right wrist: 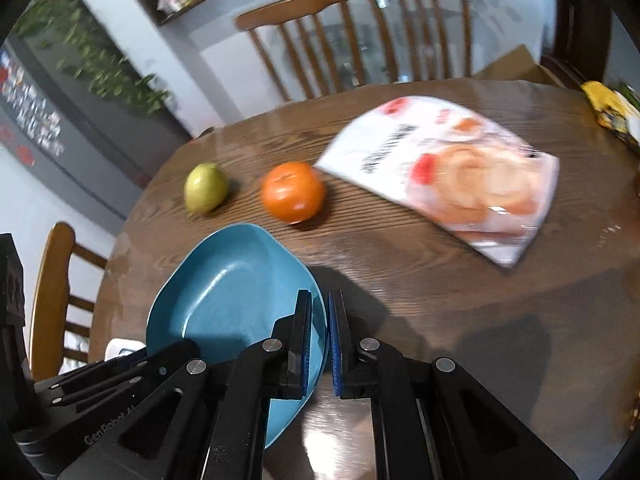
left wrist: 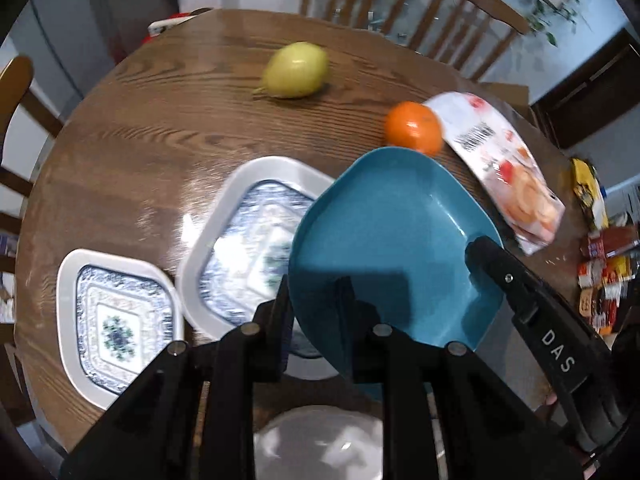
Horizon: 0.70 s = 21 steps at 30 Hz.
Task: Organize plates and bowls
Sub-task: 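Carry the teal plate onto the larger patterned square plate and release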
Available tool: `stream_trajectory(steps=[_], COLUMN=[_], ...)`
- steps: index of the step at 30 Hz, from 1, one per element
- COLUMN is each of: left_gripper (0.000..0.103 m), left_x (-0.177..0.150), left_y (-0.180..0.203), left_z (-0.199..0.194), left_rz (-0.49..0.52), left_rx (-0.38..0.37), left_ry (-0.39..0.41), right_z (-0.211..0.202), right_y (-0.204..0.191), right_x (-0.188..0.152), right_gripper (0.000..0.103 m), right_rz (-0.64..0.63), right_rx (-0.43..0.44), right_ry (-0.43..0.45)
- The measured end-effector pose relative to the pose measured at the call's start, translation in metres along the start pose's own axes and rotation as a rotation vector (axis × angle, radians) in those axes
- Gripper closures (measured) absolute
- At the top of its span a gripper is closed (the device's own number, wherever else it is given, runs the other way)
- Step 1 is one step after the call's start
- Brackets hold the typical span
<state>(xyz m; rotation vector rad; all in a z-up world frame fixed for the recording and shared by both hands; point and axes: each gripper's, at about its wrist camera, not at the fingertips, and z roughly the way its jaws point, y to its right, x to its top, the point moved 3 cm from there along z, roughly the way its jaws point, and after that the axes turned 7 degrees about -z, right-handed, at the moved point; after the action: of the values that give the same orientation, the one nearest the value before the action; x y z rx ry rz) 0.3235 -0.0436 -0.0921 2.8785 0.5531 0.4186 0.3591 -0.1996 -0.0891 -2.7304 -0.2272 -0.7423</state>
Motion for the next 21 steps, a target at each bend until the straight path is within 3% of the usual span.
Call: stream_trajectory(steps=[5,12,21], left_gripper=[0.084,0.083,0.083], left_x=[0.004,0.010,0.008], left_y=[-0.030,-0.059,-0.059], left_z=[-0.002,0.015,0.037], left_rz=[-0.035,-0.093,-0.065], left_rx=[0.043,0.026,0.051], left_ry=[0.005,-0.061,-0.111], right_z=[0.024,0.046,0.071], right_y=[-0.034,-0.056,-0.060], right_x=[0.003,0.004,-0.001], right_gripper=[0.093,0.093,0.093], right_rz=[-0.076,-0.112,-0.143], right_rx=[-0.010,0.000,-0.056], right_ry=[-0.043,-0.077,-0.113])
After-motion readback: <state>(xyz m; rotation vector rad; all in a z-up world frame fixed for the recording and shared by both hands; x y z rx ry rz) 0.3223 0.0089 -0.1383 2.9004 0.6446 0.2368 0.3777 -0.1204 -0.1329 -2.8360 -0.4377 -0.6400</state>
